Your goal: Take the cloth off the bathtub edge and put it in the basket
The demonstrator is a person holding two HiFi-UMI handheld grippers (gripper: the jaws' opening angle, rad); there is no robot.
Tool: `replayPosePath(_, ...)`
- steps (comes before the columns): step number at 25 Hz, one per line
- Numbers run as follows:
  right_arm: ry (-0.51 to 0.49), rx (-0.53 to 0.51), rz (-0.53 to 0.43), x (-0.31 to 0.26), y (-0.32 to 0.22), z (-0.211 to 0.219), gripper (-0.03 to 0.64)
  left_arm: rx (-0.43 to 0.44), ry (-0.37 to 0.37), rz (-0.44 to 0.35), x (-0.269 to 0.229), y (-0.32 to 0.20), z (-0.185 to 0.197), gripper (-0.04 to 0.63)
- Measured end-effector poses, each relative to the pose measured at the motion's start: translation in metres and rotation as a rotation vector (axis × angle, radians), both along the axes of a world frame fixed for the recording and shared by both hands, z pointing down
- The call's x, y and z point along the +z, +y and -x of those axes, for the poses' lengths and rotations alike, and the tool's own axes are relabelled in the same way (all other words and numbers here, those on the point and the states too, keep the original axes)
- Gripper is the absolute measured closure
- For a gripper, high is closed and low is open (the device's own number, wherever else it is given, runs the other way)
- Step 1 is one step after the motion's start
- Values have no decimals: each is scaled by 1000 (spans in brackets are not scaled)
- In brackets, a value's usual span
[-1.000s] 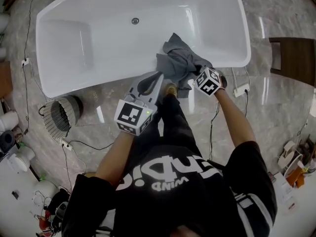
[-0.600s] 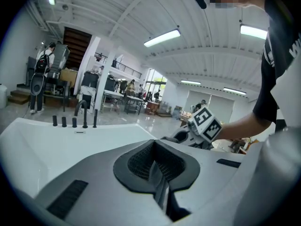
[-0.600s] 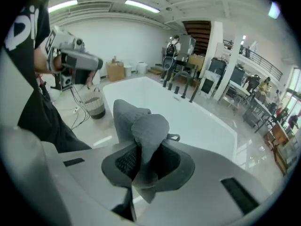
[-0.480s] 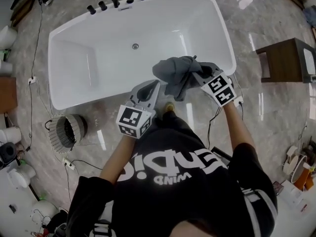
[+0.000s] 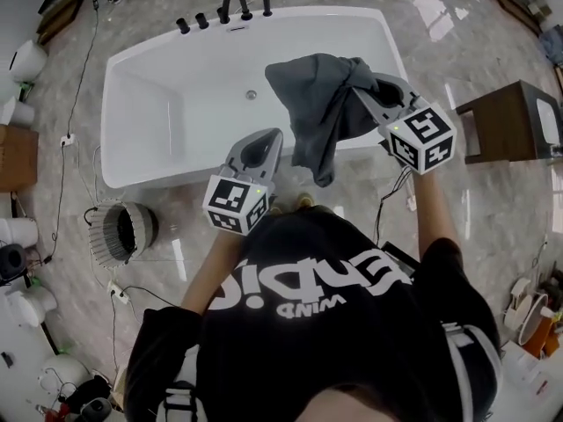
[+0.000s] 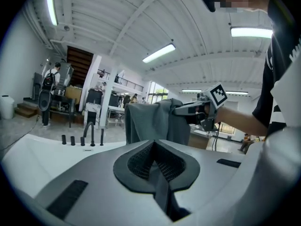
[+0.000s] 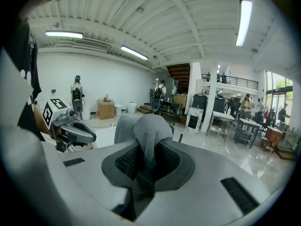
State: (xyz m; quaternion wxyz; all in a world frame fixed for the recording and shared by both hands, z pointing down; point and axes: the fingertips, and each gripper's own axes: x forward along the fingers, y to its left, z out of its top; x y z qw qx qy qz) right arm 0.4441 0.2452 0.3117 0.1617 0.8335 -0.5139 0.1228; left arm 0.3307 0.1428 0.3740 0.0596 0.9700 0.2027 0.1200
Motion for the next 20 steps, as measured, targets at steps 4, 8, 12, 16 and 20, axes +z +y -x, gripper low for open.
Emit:
replayPosePath(4,10,-80,-25,-13,-23,1,563,-71,4,-9,-5,-10,5,583)
replayPosePath(8,10,-173,-34,-19,-47,5,563,-160,1,-3,-7,-19,13,583)
replayPosePath(12,8,-310,-48,-28,-86,18,565,-293,-5,6,-10,-38,34,583)
replayPosePath(16,-8,-458,-68,-35,-149,46,565,-430,-7,15,-11,-80,64,583)
replayPosePath(20,-20,-608,-91,-38,-198,83,565,-584,-4,9,-12,-112,100,583)
